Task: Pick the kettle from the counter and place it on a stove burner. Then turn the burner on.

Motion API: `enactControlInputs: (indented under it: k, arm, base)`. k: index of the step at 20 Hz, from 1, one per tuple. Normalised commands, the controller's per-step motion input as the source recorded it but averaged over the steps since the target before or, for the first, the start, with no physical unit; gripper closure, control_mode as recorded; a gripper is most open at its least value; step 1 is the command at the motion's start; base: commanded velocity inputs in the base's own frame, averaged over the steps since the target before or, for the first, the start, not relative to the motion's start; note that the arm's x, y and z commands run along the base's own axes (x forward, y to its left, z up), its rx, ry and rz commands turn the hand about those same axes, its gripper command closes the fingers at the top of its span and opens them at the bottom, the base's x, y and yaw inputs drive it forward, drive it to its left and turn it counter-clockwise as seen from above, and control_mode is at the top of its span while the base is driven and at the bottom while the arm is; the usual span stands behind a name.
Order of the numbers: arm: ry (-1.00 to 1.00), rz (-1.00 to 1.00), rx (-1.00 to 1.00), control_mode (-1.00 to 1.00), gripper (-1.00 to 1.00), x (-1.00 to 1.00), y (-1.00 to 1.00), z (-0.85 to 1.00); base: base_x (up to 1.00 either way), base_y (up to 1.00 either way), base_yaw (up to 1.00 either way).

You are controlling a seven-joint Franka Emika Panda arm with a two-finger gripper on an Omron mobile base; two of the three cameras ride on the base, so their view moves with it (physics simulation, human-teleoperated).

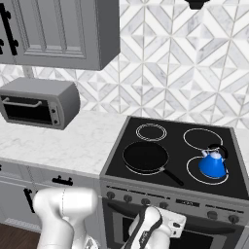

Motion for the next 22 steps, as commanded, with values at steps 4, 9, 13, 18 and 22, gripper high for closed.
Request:
enactControlInputs:
  k: [4, 9, 13, 18, 22]
  arm:
    - [0.0, 0.16, -0.53, -1.0, 1.0, 0.0, -0.1, 0.0]
    - [0.0, 0.22, -0.56, -1.0, 1.0, 0.0, -0.3, 0.0]
    - [0.0, 0.26, -0.55, -1.0, 1.0, 0.0, -0.42, 0.0]
    - [0.02, 0.2, -0.41, -1.0, 1.0, -0.12, -0.52, 0.02]
    - [0.0, 0.03, -0.04, -1.0, 1.0, -0.4, -0.2, 0.34]
  base:
    - [0.0, 0.0, 0.0]
    - [0.0, 0.0, 0.0]
    - [0.0, 0.0, 0.0]
    - [0.0, 0.0, 0.0]
    - [0.0, 0.0, 0.0]
